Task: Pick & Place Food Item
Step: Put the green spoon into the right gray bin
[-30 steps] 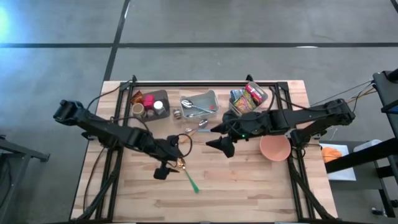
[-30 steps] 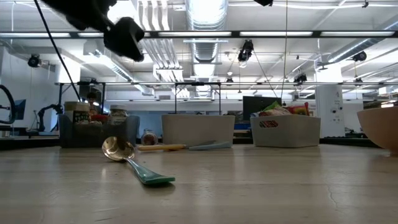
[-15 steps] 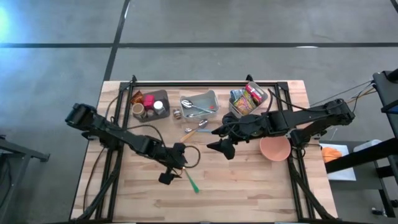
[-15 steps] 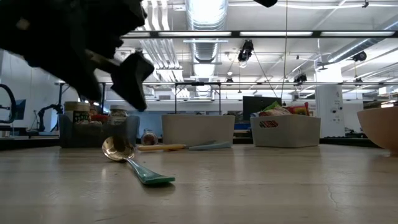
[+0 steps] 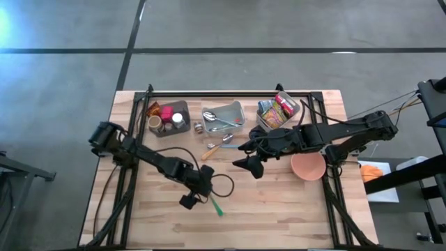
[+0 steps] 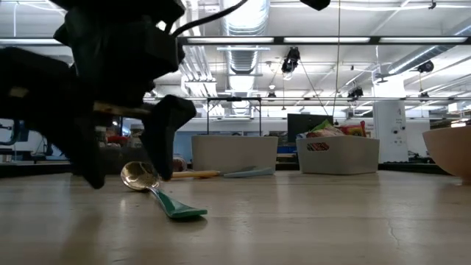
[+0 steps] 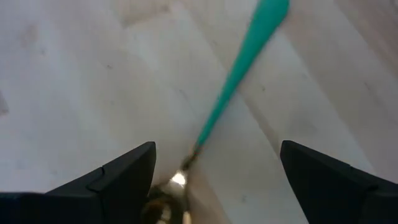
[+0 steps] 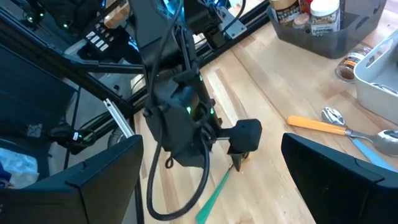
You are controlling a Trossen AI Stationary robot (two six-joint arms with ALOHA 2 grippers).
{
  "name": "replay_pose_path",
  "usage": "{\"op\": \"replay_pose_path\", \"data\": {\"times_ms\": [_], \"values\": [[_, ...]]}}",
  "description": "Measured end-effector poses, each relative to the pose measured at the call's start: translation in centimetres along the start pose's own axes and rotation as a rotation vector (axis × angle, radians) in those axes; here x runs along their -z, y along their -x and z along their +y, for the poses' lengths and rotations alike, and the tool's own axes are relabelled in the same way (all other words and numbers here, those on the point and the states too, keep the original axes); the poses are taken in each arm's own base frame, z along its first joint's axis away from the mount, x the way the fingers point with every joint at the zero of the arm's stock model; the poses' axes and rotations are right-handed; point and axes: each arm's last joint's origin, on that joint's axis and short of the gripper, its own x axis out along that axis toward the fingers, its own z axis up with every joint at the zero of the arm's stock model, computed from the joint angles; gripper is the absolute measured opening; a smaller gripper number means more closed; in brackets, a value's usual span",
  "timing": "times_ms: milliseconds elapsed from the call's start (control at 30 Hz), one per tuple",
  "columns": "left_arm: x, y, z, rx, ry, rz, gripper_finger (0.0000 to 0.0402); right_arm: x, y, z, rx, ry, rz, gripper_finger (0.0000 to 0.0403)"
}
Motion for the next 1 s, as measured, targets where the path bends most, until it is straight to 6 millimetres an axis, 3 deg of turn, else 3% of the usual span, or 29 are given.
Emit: {"op": "replay_pose_path", "data": {"times_ms": [133, 267, 900, 1000], "values": [[0.04, -0.61, 0.01, 0.026, -0.021, 0.012, 0.0345, 0.01, 0.0, -0.01, 0.001, -0.001, 0.001, 0.0377], [0.13, -0.67, 0.01, 0.038, -0.033, 0.012, 0.0313, 0.01, 0.0, -0.01, 0.001, -0.001, 0.001, 0.0377], [0.58, -0.63, 0.45, 0.02, -0.024, 0.047, 0.0028, 0.01, 0.01, -0.01, 0.0, 0.0, 0.001, 0.0377], [0.67, -0.59, 0.49, 0.016, -0.006, 0.057, 0.001, 0.0, 0.01, -0.01, 0.0, -0.001, 0.001, 0.0377]]}}
